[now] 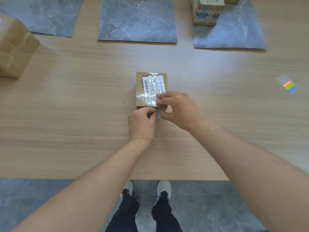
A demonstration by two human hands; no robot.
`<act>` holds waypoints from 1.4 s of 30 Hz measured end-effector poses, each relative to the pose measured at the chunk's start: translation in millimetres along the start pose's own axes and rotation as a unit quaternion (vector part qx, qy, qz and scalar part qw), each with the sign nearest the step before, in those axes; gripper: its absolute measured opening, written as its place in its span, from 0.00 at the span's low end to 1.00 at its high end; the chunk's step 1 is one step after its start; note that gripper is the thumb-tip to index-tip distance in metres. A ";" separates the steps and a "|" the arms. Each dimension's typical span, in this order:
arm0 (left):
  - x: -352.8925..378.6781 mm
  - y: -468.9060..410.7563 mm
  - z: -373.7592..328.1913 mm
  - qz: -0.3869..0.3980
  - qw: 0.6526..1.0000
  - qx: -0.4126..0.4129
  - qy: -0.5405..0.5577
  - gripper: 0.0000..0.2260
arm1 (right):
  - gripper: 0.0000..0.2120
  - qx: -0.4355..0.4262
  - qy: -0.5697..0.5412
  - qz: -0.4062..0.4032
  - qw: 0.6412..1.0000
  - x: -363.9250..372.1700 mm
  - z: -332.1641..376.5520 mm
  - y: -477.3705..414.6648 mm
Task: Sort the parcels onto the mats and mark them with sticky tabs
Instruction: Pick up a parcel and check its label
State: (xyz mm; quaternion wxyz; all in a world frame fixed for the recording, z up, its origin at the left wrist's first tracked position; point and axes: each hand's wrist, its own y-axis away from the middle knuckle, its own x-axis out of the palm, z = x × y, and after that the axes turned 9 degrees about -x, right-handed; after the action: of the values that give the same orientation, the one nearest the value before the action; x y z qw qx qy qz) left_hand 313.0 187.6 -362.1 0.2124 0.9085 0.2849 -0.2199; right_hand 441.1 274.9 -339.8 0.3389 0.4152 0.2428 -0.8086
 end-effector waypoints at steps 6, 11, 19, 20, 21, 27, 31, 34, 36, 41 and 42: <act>3.0 -0.1 0.3 -0.008 1.000 -0.018 0.015 0.02 | 0.09 -0.014 0.028 -0.023 0.999 4.6 -0.5 -0.7; -5.0 -5.6 4.4 -0.021 0.998 -0.050 -0.010 0.02 | 0.05 -0.009 0.044 -0.064 0.997 14.6 -0.9 0.2; -43.6 -17.8 8.2 -0.117 0.989 -0.091 -0.002 0.05 | 0.15 0.017 0.193 -0.113 0.975 37.1 10.9 -4.3; -46.9 -20.3 8.8 -0.126 0.988 -0.089 0.014 0.06 | 0.15 0.019 0.199 -0.121 0.972 39.4 11.4 -3.8; -49.6 -23.0 8.9 -0.125 0.987 -0.088 0.039 0.07 | 0.16 0.021 0.202 -0.126 0.971 40.9 12.4 -3.6; -56.4 -32.5 -12.2 0.017 0.950 -0.186 0.251 0.16 | 0.16 0.029 0.063 -0.109 0.992 28.7 14.8 1.1; -58.3 -34.4 -24.8 0.086 0.924 -0.231 0.294 0.17 | 0.16 0.207 -0.253 -0.250 0.911 16.8 25.9 7.8; -60.7 -33.2 -29.1 0.136 0.923 -0.221 0.284 0.20 | 0.12 0.337 -0.402 -0.212 0.824 19.2 36.9 0.9; -63.0 -33.1 -34.0 0.153 0.920 -0.223 0.283 0.20 | 0.14 0.345 -0.410 -0.219 0.816 19.9 43.9 -4.6; -77.4 -33.3 -54.6 0.165 0.926 -0.201 0.274 0.21 | 0.15 0.343 -0.423 -0.256 0.799 -1.0 61.8 -18.3; -82.0 -32.9 -61.9 0.165 0.927 -0.193 0.274 0.22 | 0.15 0.340 -0.421 -0.263 0.799 -8.5 66.1 -22.0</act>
State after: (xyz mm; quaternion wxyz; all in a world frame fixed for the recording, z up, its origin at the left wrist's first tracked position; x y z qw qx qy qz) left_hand 249.4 209.1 -277.7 0.3308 0.9089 0.2148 0.1355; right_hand 394.7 247.6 -294.7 0.0190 0.0420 -0.1142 -0.9924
